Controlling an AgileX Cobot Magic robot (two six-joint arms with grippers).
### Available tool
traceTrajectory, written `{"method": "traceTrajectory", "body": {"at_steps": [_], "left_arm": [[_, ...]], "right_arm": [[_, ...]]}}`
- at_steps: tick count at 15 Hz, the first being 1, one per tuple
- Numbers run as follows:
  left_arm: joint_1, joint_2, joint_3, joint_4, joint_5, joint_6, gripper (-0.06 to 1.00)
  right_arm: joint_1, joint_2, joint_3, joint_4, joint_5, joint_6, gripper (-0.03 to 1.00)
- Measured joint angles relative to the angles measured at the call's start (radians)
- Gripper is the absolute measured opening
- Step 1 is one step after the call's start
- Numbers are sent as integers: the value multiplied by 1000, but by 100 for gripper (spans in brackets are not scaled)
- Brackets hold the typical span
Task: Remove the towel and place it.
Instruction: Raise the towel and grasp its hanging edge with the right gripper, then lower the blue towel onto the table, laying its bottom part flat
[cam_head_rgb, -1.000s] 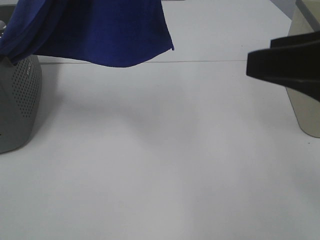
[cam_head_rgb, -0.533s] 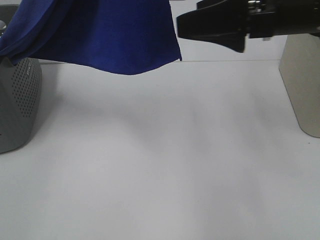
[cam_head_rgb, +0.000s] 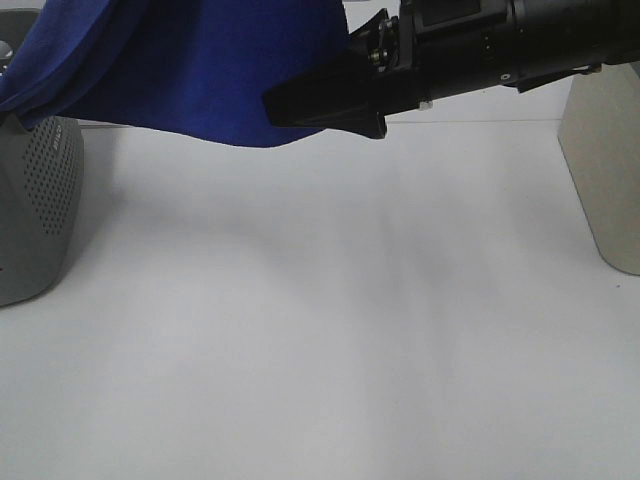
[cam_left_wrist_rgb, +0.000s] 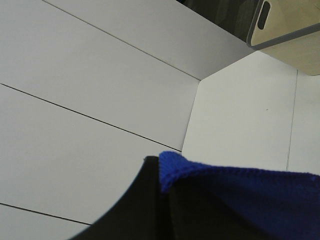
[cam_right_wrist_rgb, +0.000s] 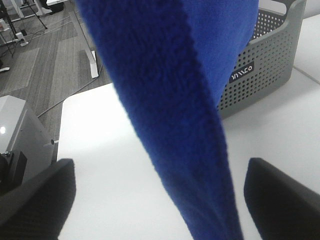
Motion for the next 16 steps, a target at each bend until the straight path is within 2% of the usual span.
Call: {"method": "traceTrajectory", "body": {"at_steps": [2, 3, 4, 5, 6, 7, 9, 10, 11, 13, 14, 16], "left_arm": [[0, 0, 0, 0, 0, 0, 0], [0, 0, 0, 0, 0, 0, 0], [0, 0, 0, 0, 0, 0, 0], [0, 0, 0, 0, 0, 0, 0], [0, 0, 0, 0, 0, 0, 0], [0, 0, 0, 0, 0, 0, 0], [0, 0, 0, 0, 2, 0, 0], [0, 0, 0, 0, 2, 0, 0], [0, 0, 0, 0, 2, -1, 0], [0, 0, 0, -2, 2, -22, 0], [0, 0, 0, -2, 1, -35, 0], [0, 1, 0, -2, -16, -65, 0]], "right_arm": [[0, 0, -4, 2, -2, 0, 78], [0, 0, -4, 2, -2, 6, 64], [0, 0, -4, 2, -6, 29, 43], [0, 0, -4, -8, -24, 61, 17], [0, 0, -5, -39, -44, 105, 5], [0, 0, -17, -88, -57, 155, 1], [0, -1, -74, -219, -66, 339, 1], [0, -10, -126, -362, -68, 539, 1], [0, -16, -164, -453, -60, 696, 1], [0, -32, -250, -634, -15, 925, 1], [0, -45, -288, -702, 12, 997, 1], [0, -79, -356, -799, 52, 1060, 1]]}}
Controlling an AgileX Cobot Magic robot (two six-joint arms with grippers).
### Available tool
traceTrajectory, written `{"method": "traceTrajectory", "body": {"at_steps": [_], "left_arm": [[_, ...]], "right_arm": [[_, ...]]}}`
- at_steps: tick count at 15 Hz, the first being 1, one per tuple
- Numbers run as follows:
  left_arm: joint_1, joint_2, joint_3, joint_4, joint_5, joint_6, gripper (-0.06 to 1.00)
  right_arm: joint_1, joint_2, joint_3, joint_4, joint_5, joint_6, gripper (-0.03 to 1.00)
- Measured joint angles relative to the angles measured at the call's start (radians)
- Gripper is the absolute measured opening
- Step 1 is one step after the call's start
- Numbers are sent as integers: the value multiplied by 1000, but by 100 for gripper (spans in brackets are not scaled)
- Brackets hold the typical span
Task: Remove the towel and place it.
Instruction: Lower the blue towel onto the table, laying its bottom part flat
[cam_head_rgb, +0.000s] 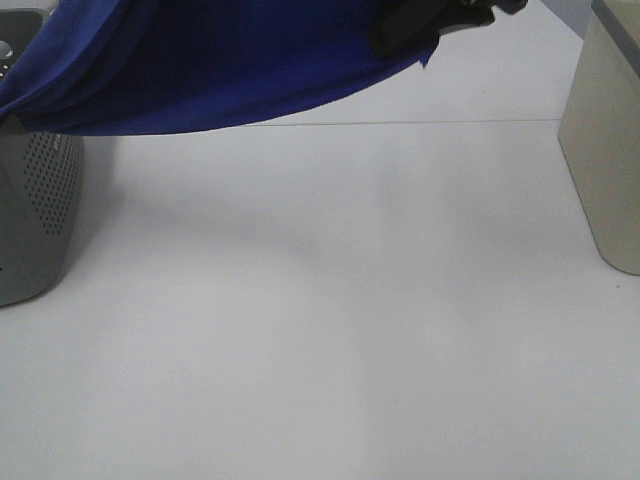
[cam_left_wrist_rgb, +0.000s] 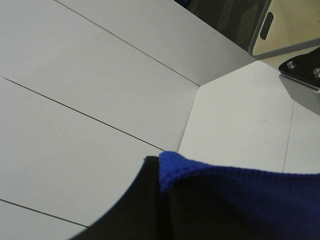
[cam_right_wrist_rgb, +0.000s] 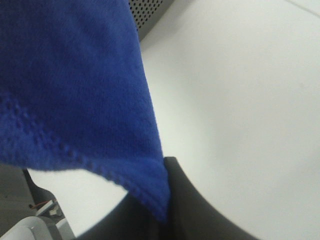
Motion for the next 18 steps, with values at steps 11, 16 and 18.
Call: {"method": "traceTrajectory", "body": {"at_steps": [11, 16, 18], "left_arm": [[70, 155, -9, -25, -513, -279, 0], [146, 178, -9, -38, -530, -356, 0], [152, 189, -9, -38, -568, -356, 0]], "right_arm": [[0, -25, -457, -753, 151, 312, 1], [0, 9, -461, -769, 44, 312, 1], [0, 10, -461, -789, -6, 312, 1]]}}
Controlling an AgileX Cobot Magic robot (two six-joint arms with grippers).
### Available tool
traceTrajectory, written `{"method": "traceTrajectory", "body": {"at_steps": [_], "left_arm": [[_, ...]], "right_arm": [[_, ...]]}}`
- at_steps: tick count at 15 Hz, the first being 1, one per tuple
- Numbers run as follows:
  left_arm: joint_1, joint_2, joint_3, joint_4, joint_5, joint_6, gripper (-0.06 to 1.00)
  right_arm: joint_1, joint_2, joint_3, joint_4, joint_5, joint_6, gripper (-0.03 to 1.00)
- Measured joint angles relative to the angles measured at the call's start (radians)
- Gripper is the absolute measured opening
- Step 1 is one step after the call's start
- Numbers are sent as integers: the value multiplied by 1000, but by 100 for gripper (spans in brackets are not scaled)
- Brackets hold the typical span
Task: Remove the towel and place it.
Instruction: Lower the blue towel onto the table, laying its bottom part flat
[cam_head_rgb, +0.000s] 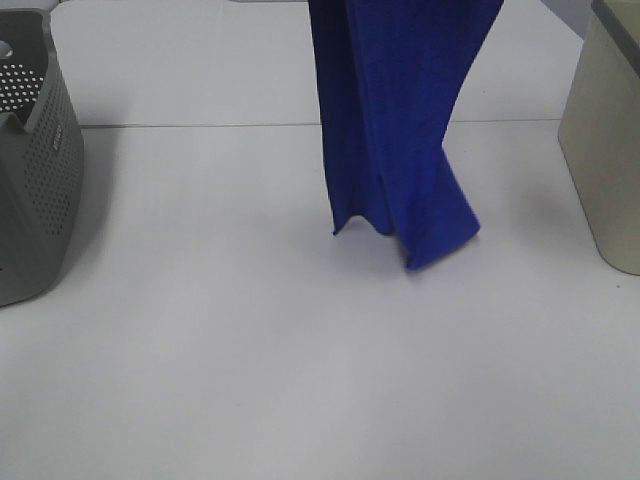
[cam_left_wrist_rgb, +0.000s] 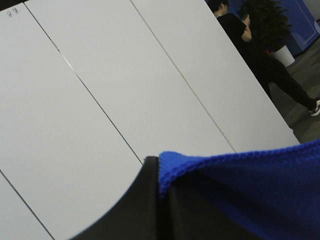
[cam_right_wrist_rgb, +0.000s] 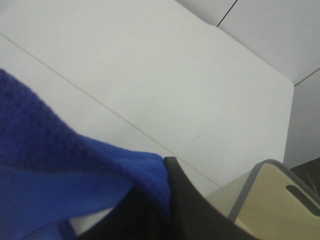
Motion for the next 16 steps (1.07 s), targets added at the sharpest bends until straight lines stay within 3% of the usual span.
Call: {"method": "traceTrajectory", "body": {"at_steps": [6, 7, 12, 14, 16], "left_arm": [[14, 82, 0, 0, -206, 0, 0], [52, 111, 0, -11, -236, 0, 0], [159, 176, -15, -70, -357, -3, 0], [200, 239, -77, -86, -398, -3, 0], [241, 367, -241, -87, -413, -3, 0]], "right_arm": [[0, 24, -1, -126, -259, 27, 1], [0, 48, -1, -128, -372, 58, 1], [0, 160, -1, -128, -621, 64, 1], [0, 238, -34, -128, -717, 85, 1], [0, 379, -189, -128, -756, 97, 1]]}}
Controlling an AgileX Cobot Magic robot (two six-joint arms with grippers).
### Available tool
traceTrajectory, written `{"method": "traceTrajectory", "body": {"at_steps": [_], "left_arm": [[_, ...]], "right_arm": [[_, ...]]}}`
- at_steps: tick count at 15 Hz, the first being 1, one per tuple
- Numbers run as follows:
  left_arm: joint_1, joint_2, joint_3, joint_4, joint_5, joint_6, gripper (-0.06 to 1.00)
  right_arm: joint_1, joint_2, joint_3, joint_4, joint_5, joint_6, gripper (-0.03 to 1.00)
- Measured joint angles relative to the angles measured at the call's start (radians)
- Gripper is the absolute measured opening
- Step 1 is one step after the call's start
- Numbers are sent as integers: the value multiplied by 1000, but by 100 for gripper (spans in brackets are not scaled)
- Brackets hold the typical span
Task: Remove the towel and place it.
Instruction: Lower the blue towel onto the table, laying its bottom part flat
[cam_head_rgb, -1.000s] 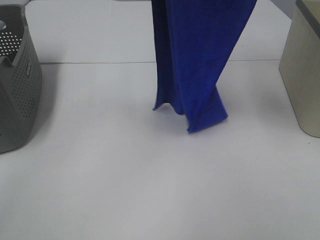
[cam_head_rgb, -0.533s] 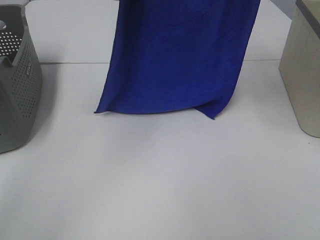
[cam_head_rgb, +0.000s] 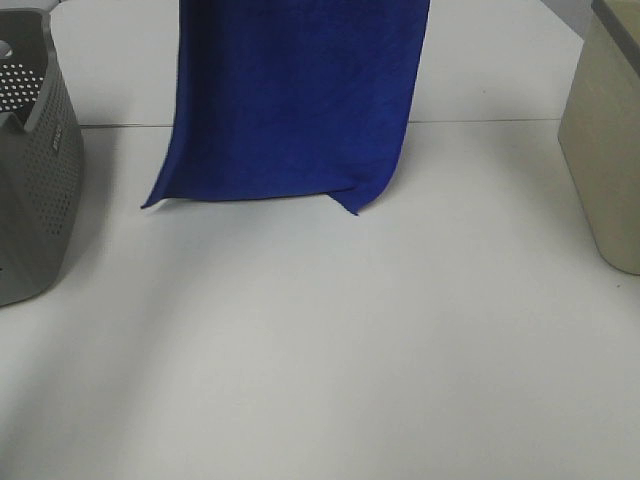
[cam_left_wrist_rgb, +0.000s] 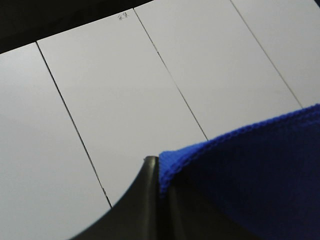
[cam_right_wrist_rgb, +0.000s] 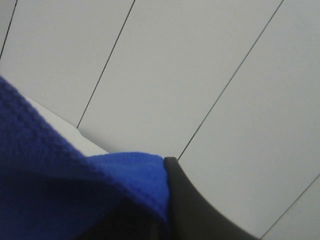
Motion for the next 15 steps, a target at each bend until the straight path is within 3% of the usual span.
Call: {"method": "traceTrajectory", "body": {"at_steps": [3, 7, 10, 15], "left_arm": [[44, 210, -317, -1, 15, -12, 0], [89, 471, -815, -17, 176, -160, 0], [89, 531, -897, 2, 238, -179, 0], [89, 535, -901, 5, 319, -181, 0]], "right_arm": [[-13, 168, -220, 1, -72, 16, 1], [-42, 277, -383, 34, -205, 25, 1], [-43, 278, -386, 37, -184, 26, 1], [-43, 284, -386, 39, -112, 26, 1]]}}
